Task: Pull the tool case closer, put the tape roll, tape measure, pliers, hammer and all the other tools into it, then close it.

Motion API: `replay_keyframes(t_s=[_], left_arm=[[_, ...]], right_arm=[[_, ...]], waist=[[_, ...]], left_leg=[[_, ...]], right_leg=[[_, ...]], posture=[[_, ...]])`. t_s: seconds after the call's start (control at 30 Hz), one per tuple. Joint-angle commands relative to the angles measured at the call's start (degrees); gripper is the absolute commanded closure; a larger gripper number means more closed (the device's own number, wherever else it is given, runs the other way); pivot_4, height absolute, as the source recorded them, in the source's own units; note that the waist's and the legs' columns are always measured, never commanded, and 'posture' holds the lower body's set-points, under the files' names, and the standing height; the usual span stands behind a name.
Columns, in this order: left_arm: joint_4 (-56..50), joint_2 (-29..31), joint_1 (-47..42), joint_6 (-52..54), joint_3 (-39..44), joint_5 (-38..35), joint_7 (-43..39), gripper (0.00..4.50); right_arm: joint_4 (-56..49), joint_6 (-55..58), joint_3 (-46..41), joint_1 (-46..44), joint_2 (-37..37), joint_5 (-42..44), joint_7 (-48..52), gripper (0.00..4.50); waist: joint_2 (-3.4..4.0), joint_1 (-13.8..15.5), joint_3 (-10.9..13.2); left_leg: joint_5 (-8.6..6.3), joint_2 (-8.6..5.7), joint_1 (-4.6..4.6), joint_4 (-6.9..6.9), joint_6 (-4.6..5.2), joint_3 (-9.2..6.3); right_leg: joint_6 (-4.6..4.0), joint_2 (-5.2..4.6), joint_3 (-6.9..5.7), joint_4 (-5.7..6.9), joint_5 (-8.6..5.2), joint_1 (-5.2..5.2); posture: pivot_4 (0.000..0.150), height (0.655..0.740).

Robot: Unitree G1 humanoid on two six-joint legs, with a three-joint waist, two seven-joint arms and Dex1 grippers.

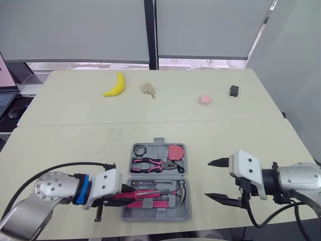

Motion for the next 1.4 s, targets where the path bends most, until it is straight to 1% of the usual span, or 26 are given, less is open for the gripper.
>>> replay_keyframes(t_s=[0.03,0.17,0.3,0.4,0.57,0.77,1.07,1.4], left_arm=[[-5.4,0.9,1.7,0.4,-2.9,3.0,1.4,3.79],[-8.6,0.9,2.2,2.4,-7.4,7.7,4.1,3.79],[-10.7,0.1,1.2,5.1,-11.4,10.7,6.2,3.79],[-10.7,-1.9,-1.3,6.4,-15.2,13.5,8.2,3.79],[-10.2,-4.5,-5.5,9.6,-19.2,15.6,9.8,3.79],[-10.3,-4.5,-7.5,12.2,-21.2,17.1,10.4,3.79],[-8.6,-5.6,-8.4,12.5,-23.8,19.1,11.2,3.79],[-8.5,-5.8,-8.9,12.9,-23.5,19.7,12.2,3.79]], right_arm=[[-4.1,1.1,-3.8,2.2,-1.5,3.6,-0.4,0.00],[-4.4,1.1,-5.1,4.1,-3.6,8.2,-2.0,0.00],[-4.4,0.5,-4.8,4.7,-5.6,10.6,-3.8,0.00],[-4.4,0.2,-4.6,5.0,-6.9,11.2,-4.6,0.00],[-4.4,-0.2,-5.2,5.5,-8.2,12.7,-5.7,0.00],[-4.4,-0.9,-5.3,6.2,-9.7,14.4,-7.3,0.00],[-4.4,-1.2,-4.4,4.9,-10.7,16.8,-9.7,0.00],[-4.4,-1.3,-3.7,4.5,-11.2,18.1,-11.2,0.00]], waist=[[-0.02,0.1,0.0],[-0.02,0.2,0.0],[-0.03,0.2,0.0],[-0.03,0.2,0.0],[-0.04,0.2,0.0],[-0.04,0.2,0.0],[-0.05,0.2,0.0],[-0.05,0.2,0.0]], left_leg=[[0.00,-0.02,0.01,0.00,0.00,0.00],[0.00,-0.10,0.10,0.04,0.00,-0.03],[0.00,-0.15,0.13,0.07,0.00,0.03],[0.00,-0.21,0.08,0.08,0.00,0.03],[0.00,-0.21,0.05,0.07,0.00,-0.02],[0.00,-0.20,0.05,0.07,0.01,-0.02],[0.00,-0.20,0.06,0.08,0.01,-0.03],[0.00,-0.20,0.06,0.09,0.01,-0.04]], right_leg=[[0.03,0.00,0.00,-0.03,-0.01,0.04],[0.20,-0.02,-0.02,-0.21,0.01,0.27],[0.40,-0.08,0.05,-0.42,0.13,0.36],[0.42,-0.11,0.05,-0.45,0.13,0.36],[0.42,-0.08,0.01,-0.46,0.13,0.36],[0.42,-0.05,0.02,-0.45,0.13,0.36],[0.42,-0.05,0.02,-0.45,0.14,0.38],[0.43,-0.05,0.02,-0.45,0.14,0.39]], posture=[[0.150,0.7400],[0.150,0.7400],[0.150,0.7400],[0.150,0.7400],[0.150,0.7400],[0.150,0.7400],[0.150,0.7400],[0.150,0.7400]])
